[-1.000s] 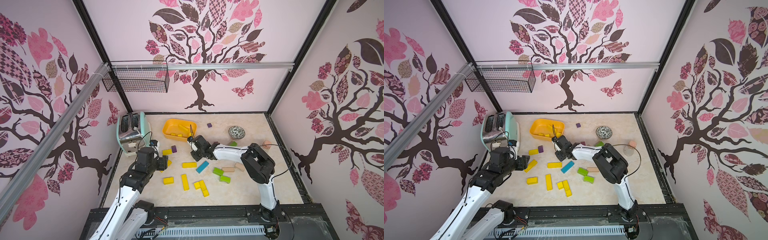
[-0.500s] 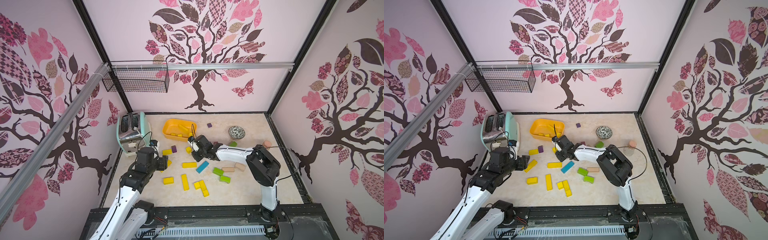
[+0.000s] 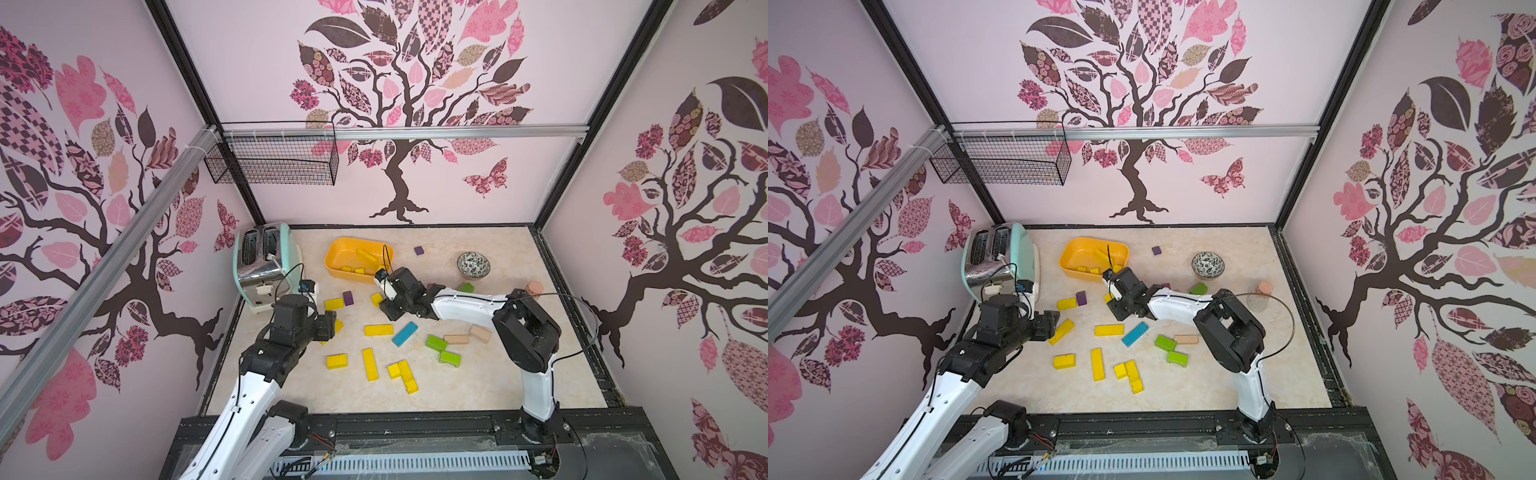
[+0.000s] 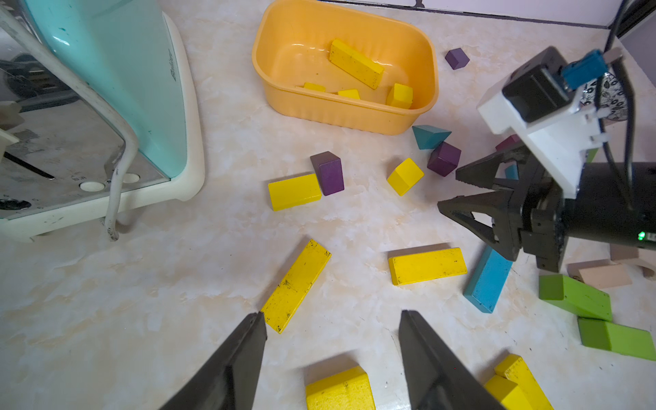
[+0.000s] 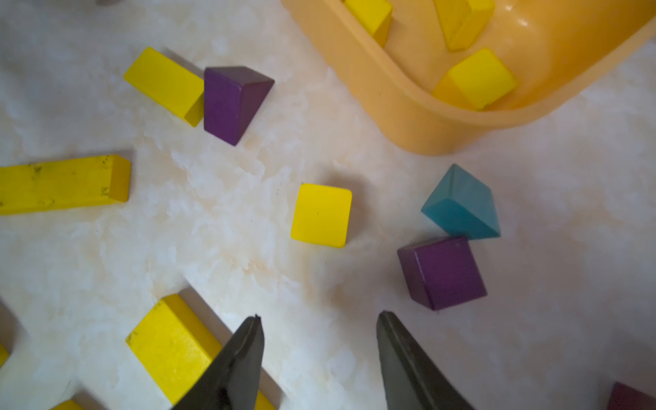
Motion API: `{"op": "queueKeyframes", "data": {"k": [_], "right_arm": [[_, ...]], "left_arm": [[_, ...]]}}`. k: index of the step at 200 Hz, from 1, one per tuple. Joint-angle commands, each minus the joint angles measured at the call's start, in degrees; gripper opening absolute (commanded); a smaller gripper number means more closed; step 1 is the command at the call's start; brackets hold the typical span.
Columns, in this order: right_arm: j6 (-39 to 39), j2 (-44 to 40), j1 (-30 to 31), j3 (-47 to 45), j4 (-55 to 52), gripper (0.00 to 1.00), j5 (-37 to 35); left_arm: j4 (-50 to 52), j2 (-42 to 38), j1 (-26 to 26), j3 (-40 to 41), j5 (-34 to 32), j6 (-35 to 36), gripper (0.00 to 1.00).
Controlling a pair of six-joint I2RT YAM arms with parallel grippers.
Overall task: Pick out the yellow building blocks
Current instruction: Pick up the building block from the center of the board.
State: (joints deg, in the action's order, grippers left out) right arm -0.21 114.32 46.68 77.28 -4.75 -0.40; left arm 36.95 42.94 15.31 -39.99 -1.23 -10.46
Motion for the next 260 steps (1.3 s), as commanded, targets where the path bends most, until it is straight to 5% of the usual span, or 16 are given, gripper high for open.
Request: {"op": "queueKeyframes", "data": {"k": [1, 67, 114, 190, 260], "right_arm": [[-1.06, 3.01, -0.18, 3.58, 1.40, 0.57, 0.05], [-1.20, 10.28, -0.17, 9.97, 1.41, 0.56, 0.16], [0.11, 13.60, -0.18, 12.83, -0.29, 0.46, 0.31], [3.75, 10.38, 0.17, 11.52, -0.25, 0.29, 1.13], [5.89, 5.39, 0.17, 12.54, -1.02, 0.27, 3.62]], "left_arm": [[-0.47, -0.58, -0.02, 0.06, 0.35, 0.28, 0.66], [-0.64, -0.29, 0.03, 0.06, 1.22, 0.43, 0.66], [-0.65, -0.35, 0.04, 0.01, 1.33, 0.43, 0.66], [-0.65, -0.32, -0.01, 0.08, 1.59, 0.36, 0.66], [-1.09, 2.43, -0.02, -0.81, 1.08, -0.54, 0.67]]}}
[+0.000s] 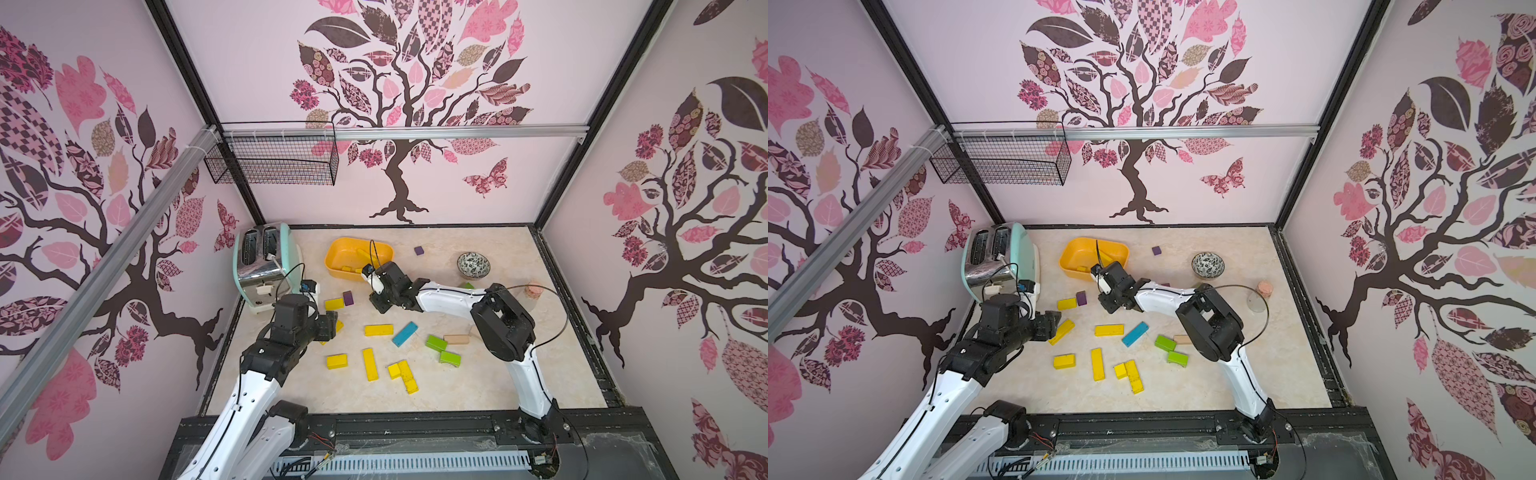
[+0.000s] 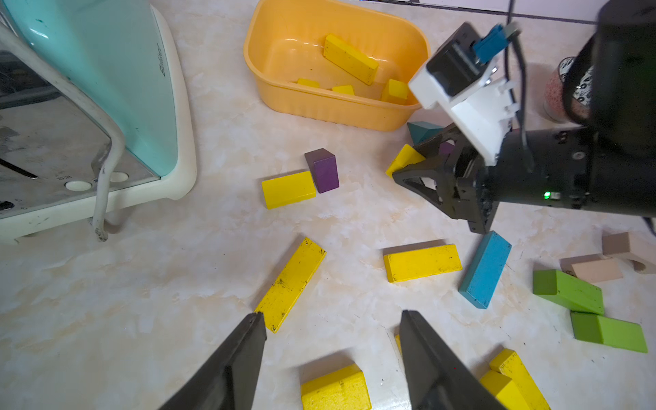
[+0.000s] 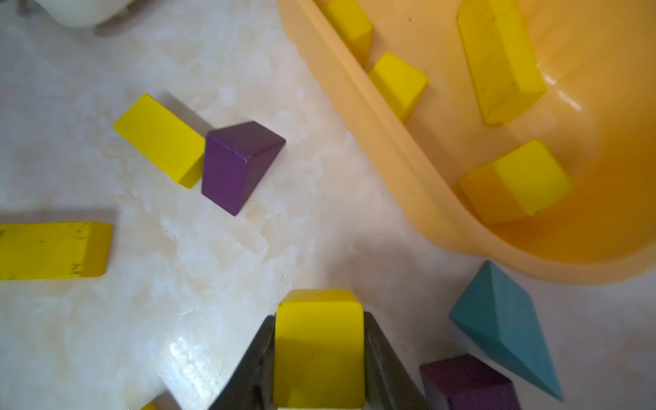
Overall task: Pick out the yellow building blocks
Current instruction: Pick up the building block from the center of the board, then place the building block in the storage box.
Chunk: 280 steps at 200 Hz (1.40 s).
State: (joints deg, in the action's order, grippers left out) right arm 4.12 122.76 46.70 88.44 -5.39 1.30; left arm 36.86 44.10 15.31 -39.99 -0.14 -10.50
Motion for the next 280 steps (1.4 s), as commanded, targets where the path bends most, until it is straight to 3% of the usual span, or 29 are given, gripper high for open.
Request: {"op": "queueKeyframes", "data": {"k": [1, 66, 122, 187, 217, 258, 280], "right_arm": [[1.58, -3.09, 0.19, 1.46, -0.40, 0.27, 1.93], [4.47, -2.80, -1.02, 6.27, 3.31, 0.27, 4.12], [3.80, 2.73, -3.95, 12.77, 4.32, 0.26, 8.71], [-5.69, 10.20, -9.33, 19.18, 9.76, 0.26, 21.00], [-6.26, 13.06, -9.86, 22.33, 9.49, 0.28, 21.20], [-8.63, 14.39, -10.40, 22.83, 10.66, 0.31, 22.66], [-9.02, 14.87, -10.40, 22.91, 10.83, 0.36, 21.85]], "left_arm": [[-1.00, 1.35, -0.06, -0.89, 0.02, -0.53, 0.67], [-4.25, 10.12, -0.54, -8.34, 1.46, -1.05, 0.68], [-8.43, 19.46, -1.54, -16.06, 3.72, -2.65, 0.69], [-10.79, 29.68, -3.96, -23.03, 8.46, -5.40, 0.69], [-12.79, 33.37, -5.20, -21.64, 15.62, -8.20, 0.69], [-18.18, 38.13, -12.45, -20.02, 33.71, -16.24, 0.67], [-19.30, 40.51, -16.21, -19.80, 37.90, -20.54, 0.64]]}}
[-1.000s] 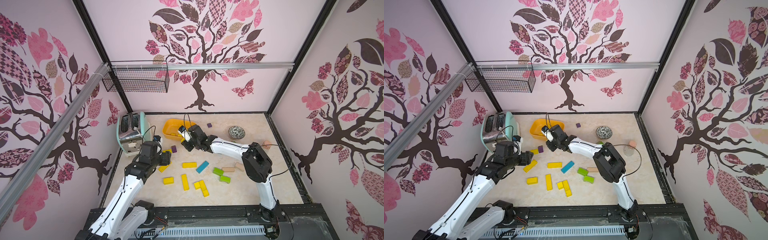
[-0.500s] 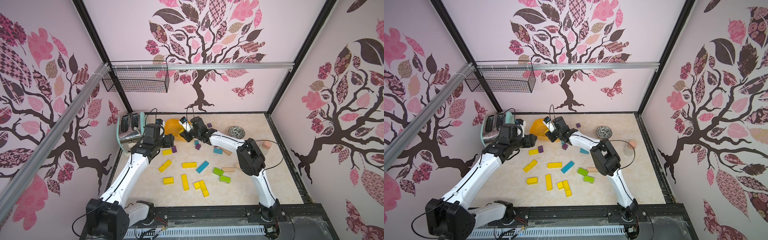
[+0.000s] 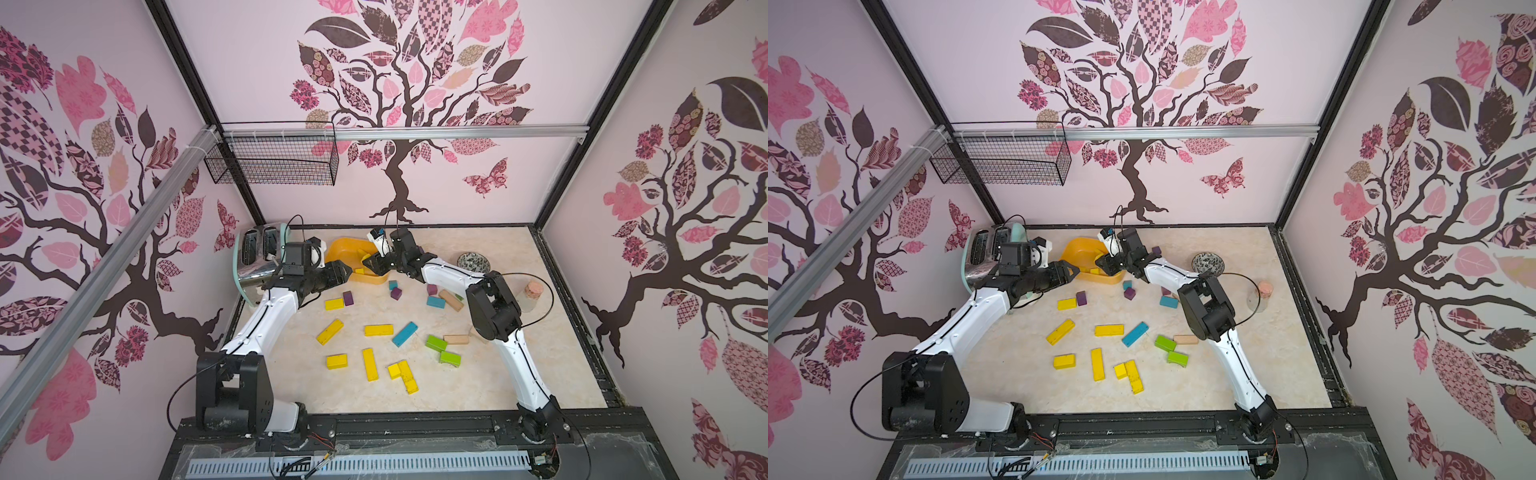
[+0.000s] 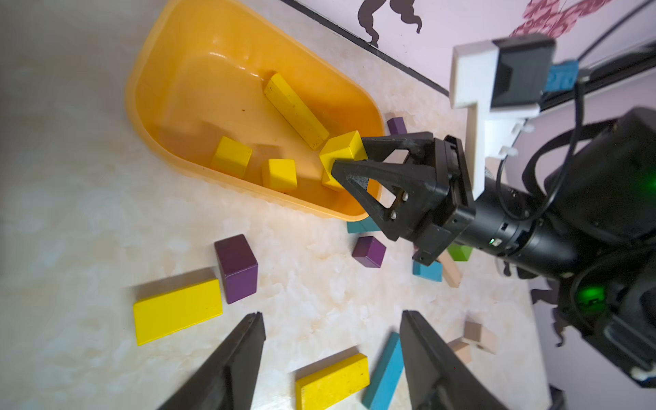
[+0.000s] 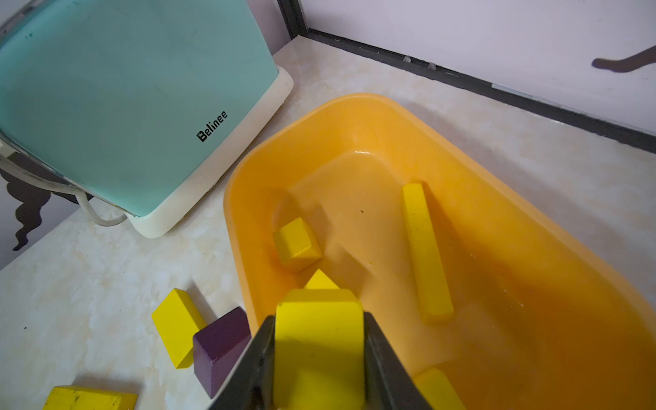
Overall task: Pick out the yellow building blocks
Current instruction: Place the building block in the storage box.
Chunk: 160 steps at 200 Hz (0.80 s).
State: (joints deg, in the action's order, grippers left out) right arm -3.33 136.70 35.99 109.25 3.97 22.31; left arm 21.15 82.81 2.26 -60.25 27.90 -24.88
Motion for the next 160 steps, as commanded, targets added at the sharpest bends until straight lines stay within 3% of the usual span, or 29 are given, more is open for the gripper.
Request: {"op": "queueKeyframes", "data": {"k": [1, 21, 57, 160], "right_arm": [[-1.58, 0.93, 0.31, 2.10, 1.48, 0.36, 0.78], [-2.18, 1.24, 0.32, 2.53, 1.48, 0.44, 0.64], [-2.99, 1.46, 0.35, 2.79, 2.19, 0.49, -0.11], [-4.18, -0.68, 0.49, 1.95, 1.66, 0.48, 2.46]], "left_arm": [[-3.80, 1.86, -3.33, 0.51, 9.96, -6.37, 0.64], [-5.86, 1.10, -5.10, 2.29, 10.55, -8.50, 0.64], [-3.95, 0.08, -5.16, 2.59, 8.43, -6.87, 0.65], [-3.30, -1.39, -5.17, 3.18, 5.85, -6.60, 0.65]]}}
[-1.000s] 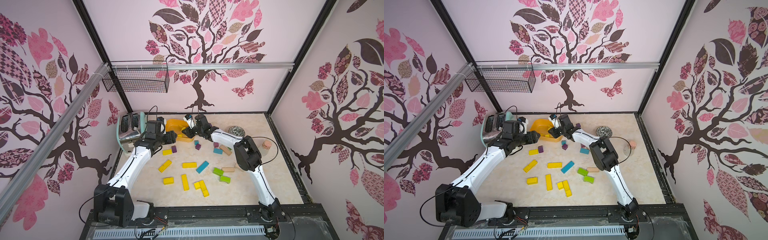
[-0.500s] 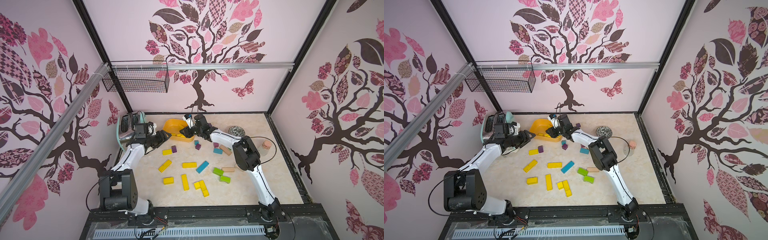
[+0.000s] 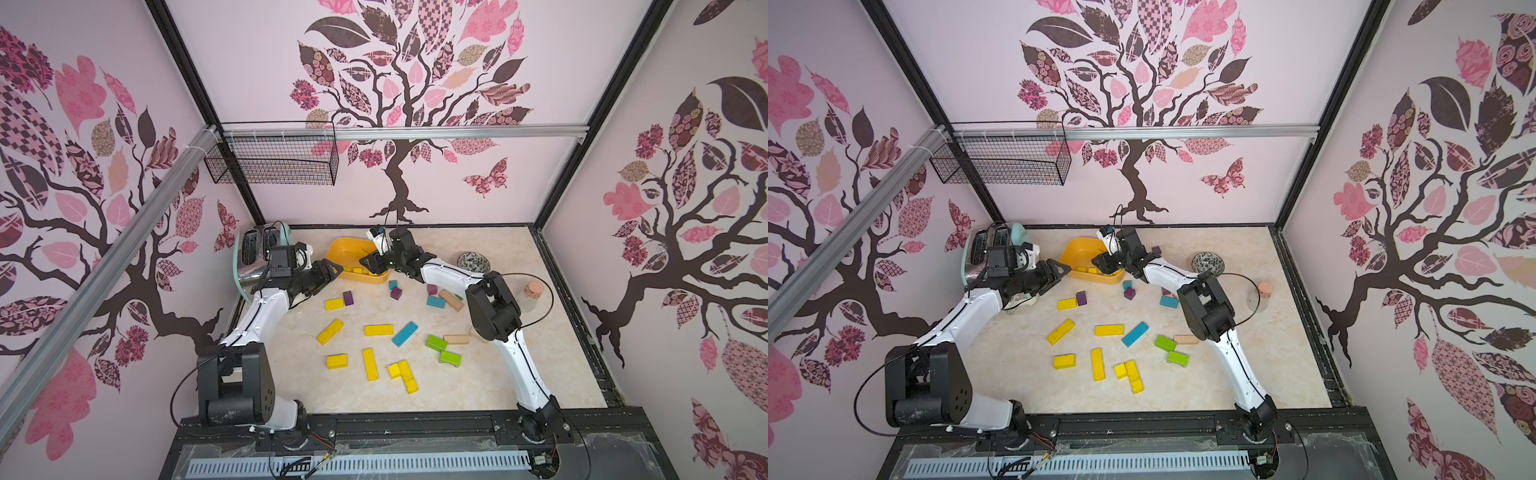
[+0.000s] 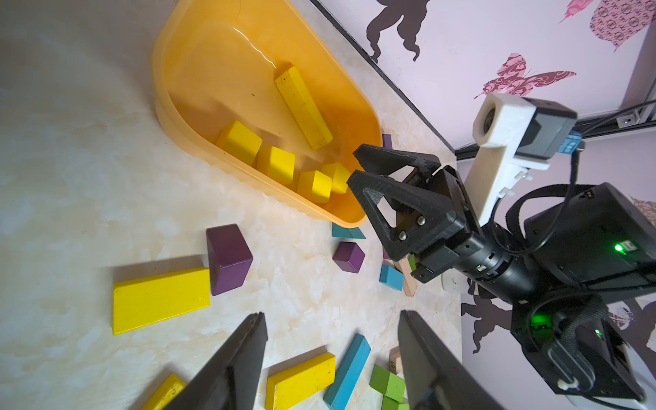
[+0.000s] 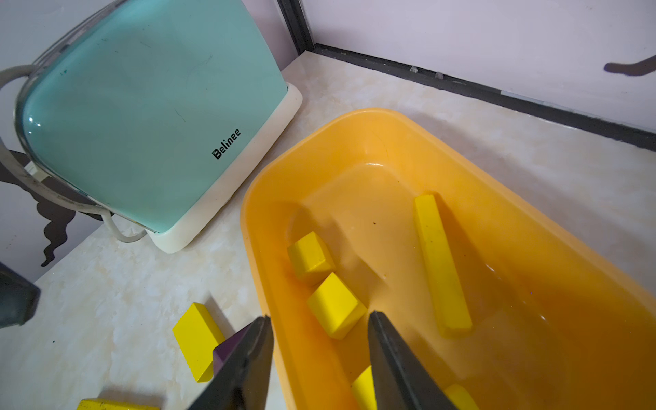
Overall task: Pick out the yellow building blocks
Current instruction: Place the building block in the storage box.
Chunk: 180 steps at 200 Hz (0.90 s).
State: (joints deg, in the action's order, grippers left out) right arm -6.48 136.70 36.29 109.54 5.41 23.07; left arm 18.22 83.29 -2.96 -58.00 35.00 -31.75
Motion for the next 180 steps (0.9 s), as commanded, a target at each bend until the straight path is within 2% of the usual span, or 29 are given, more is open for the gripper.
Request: {"op": "queueKeyframes", "data": {"k": [1, 36, 85, 133, 180], "right_arm": [[-1.01, -0.71, 0.18, 1.65, 0.22, 0.48, 1.75], [-0.33, -5.15, 1.26, -0.38, -0.98, 0.48, -0.20], [0.65, -19.47, 3.11, -16.39, 4.79, 0.48, -5.27], [-4.49, -33.13, 4.46, -35.12, 13.21, 0.48, -6.73], [-4.50, -41.09, 6.79, -45.22, 11.25, 0.48, -7.86]], "left_arm": [[-0.38, -1.97, 0.06, 0.98, -1.30, 0.27, 0.65], [2.03, -6.78, 1.85, 1.99, -6.80, 3.97, 0.66], [10.47, -16.38, 7.83, 3.98, -13.73, 7.13, 0.66], [15.58, -31.21, 9.37, 11.60, -16.37, 2.91, 0.65], [21.40, -41.43, 9.35, 15.87, -19.06, 0.58, 0.65]]}}
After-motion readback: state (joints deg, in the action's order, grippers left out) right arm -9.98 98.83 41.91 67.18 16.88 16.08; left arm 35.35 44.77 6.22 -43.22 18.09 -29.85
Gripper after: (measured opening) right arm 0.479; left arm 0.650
